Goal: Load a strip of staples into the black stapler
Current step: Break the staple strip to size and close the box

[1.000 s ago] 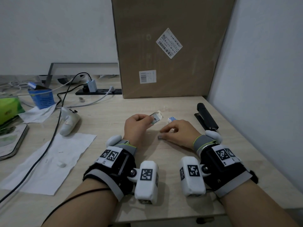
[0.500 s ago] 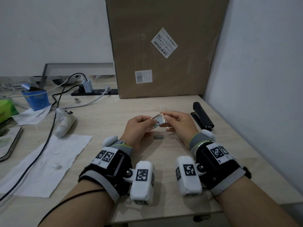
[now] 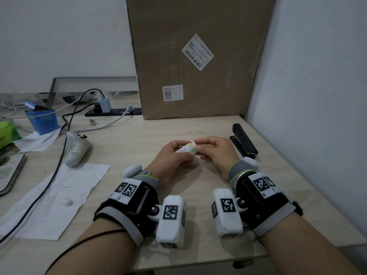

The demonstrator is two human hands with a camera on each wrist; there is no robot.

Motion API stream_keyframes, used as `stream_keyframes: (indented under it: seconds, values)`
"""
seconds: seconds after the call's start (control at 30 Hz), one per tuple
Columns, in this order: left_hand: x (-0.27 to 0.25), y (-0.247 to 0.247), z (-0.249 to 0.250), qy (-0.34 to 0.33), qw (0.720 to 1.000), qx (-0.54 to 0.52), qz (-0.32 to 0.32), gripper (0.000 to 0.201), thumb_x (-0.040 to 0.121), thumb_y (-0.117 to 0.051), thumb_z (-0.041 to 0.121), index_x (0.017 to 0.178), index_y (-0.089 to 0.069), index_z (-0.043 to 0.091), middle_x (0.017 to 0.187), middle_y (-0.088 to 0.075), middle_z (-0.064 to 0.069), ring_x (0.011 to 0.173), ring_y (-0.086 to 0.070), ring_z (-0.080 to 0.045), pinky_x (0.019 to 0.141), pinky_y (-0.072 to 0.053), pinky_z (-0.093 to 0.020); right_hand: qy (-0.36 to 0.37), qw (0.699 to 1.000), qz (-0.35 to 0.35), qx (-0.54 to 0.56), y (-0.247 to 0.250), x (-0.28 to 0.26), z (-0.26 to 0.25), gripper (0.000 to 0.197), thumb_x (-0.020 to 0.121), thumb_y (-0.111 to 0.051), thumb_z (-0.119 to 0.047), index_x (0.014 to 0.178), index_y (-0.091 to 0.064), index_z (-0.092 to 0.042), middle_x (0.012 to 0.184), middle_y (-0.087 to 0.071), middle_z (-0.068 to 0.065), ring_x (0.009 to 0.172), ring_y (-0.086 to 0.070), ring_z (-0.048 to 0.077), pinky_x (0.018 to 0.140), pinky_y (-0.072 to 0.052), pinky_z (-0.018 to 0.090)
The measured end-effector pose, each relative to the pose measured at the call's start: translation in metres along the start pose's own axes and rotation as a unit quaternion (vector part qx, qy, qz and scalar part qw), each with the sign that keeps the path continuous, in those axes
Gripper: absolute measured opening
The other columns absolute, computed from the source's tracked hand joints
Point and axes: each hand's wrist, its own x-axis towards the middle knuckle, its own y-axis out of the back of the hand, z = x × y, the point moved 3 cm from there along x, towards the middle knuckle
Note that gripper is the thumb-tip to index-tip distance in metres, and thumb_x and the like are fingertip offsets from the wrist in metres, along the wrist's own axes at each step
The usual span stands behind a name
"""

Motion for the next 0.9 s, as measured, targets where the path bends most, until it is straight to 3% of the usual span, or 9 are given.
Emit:
stream_keyframes:
  seconds: [0.13, 0.23, 0.27, 0.33, 0.37, 0.47, 0.63, 0.77, 0.9]
  values:
    - [0.0, -0.004, 0.001, 0.01, 1.0, -0.024, -0.001, 0.046, 0.082, -0.057, -0.006, 0.126, -0.047, 0.001, 0.113, -0.055, -0.019, 0.078, -0.059, -0.02, 0.062, -0.055, -0.023, 0.012, 1.0, 0.005, -0.008, 0.0, -0.001, -0.002, 0.011, 0.083, -0.063, -0.008, 0.089, -0.071, -0.011, 0.083, -0.072, 0.001, 0.076, -0.068, 0.011, 0.066, -0.053, 0.017]
    - [-0.005, -0.009, 0.008, 0.031, 0.999, -0.043, 0.006, 0.039, 0.09, -0.053, 0.018, 0.126, -0.048, 0.003, 0.12, -0.056, -0.021, 0.089, -0.057, -0.02, 0.068, -0.05, -0.027, 0.019, 0.999, -0.047, -0.019, -0.006, -0.002, -0.003, 0.018, 0.087, -0.061, -0.019, 0.103, -0.069, -0.017, 0.1, -0.071, 0.0, 0.094, -0.066, 0.009, 0.078, -0.052, 0.021]
    - [-0.006, -0.01, 0.011, 0.031, 0.998, -0.051, -0.01, 0.037, 0.091, -0.048, 0.029, 0.116, -0.058, 0.002, 0.115, -0.06, -0.022, 0.087, -0.058, -0.02, 0.069, -0.048, -0.027, 0.02, 0.997, -0.072, -0.024, -0.008, -0.002, -0.002, 0.027, 0.084, -0.064, -0.018, 0.111, -0.065, -0.017, 0.108, -0.069, 0.0, 0.102, -0.064, 0.009, 0.084, -0.051, 0.023]
    - [-0.011, -0.013, 0.015, 0.049, 0.995, -0.082, -0.031, 0.058, 0.097, -0.032, 0.036, 0.072, -0.077, 0.008, 0.078, -0.073, -0.013, 0.075, -0.058, -0.019, 0.07, -0.044, -0.03, 0.026, 0.992, -0.109, -0.055, -0.011, -0.001, 0.0, 0.052, 0.075, -0.074, -0.012, 0.123, -0.056, -0.018, 0.119, -0.063, 0.001, 0.113, -0.057, 0.01, 0.097, -0.046, 0.026]
    - [-0.012, -0.015, 0.015, 0.052, 0.993, -0.095, -0.049, 0.067, 0.099, -0.027, 0.035, 0.058, -0.076, 0.011, 0.063, -0.073, -0.006, 0.073, -0.058, -0.02, 0.072, -0.043, -0.032, 0.029, 0.991, -0.108, -0.076, -0.012, -0.001, 0.002, 0.06, 0.07, -0.077, -0.011, 0.125, -0.053, -0.02, 0.121, -0.062, 0.0, 0.116, -0.056, 0.01, 0.1, -0.045, 0.029]
    - [-0.011, -0.02, 0.017, 0.049, 0.992, -0.105, -0.057, 0.049, 0.099, -0.026, 0.032, 0.075, -0.063, 0.011, 0.06, -0.073, -0.004, 0.07, -0.062, -0.022, 0.072, -0.043, -0.035, 0.058, 0.989, -0.048, -0.125, -0.006, 0.002, 0.002, 0.061, 0.066, -0.08, -0.013, 0.121, -0.055, -0.019, 0.117, -0.064, 0.002, 0.112, -0.058, 0.013, 0.101, -0.046, 0.035]
    - [-0.004, -0.01, 0.008, 0.003, 1.0, -0.028, 0.008, 0.03, 0.091, -0.046, 0.008, 0.118, -0.055, 0.001, 0.115, -0.063, -0.025, 0.082, -0.063, -0.024, 0.077, -0.052, -0.033, 0.099, 0.985, -0.02, -0.141, -0.004, -0.001, -0.003, 0.055, 0.069, -0.079, -0.016, 0.119, -0.056, -0.017, 0.115, -0.064, 0.001, 0.107, -0.058, 0.009, 0.091, -0.047, 0.02]
    - [0.004, 0.006, 0.008, -0.06, 0.988, 0.082, 0.117, 0.036, 0.084, -0.054, 0.005, 0.12, -0.055, 0.008, 0.088, -0.067, -0.011, 0.066, -0.062, -0.015, 0.061, -0.047, -0.024, 0.11, 0.981, 0.006, -0.159, 0.002, 0.001, -0.004, 0.048, 0.074, -0.075, -0.022, 0.119, -0.057, -0.02, 0.118, -0.062, -0.003, 0.111, -0.054, 0.008, 0.093, -0.042, 0.023]
    - [0.009, 0.027, 0.009, -0.094, 0.938, 0.249, 0.222, 0.027, 0.082, -0.056, 0.017, 0.107, -0.066, 0.009, 0.095, -0.072, -0.012, 0.084, -0.065, -0.025, 0.073, -0.049, -0.032, 0.125, 0.951, 0.156, -0.236, 0.02, 0.007, -0.003, 0.021, 0.082, -0.062, -0.011, 0.103, -0.063, -0.015, 0.109, -0.065, 0.002, 0.097, -0.053, 0.012, 0.086, -0.04, 0.023]
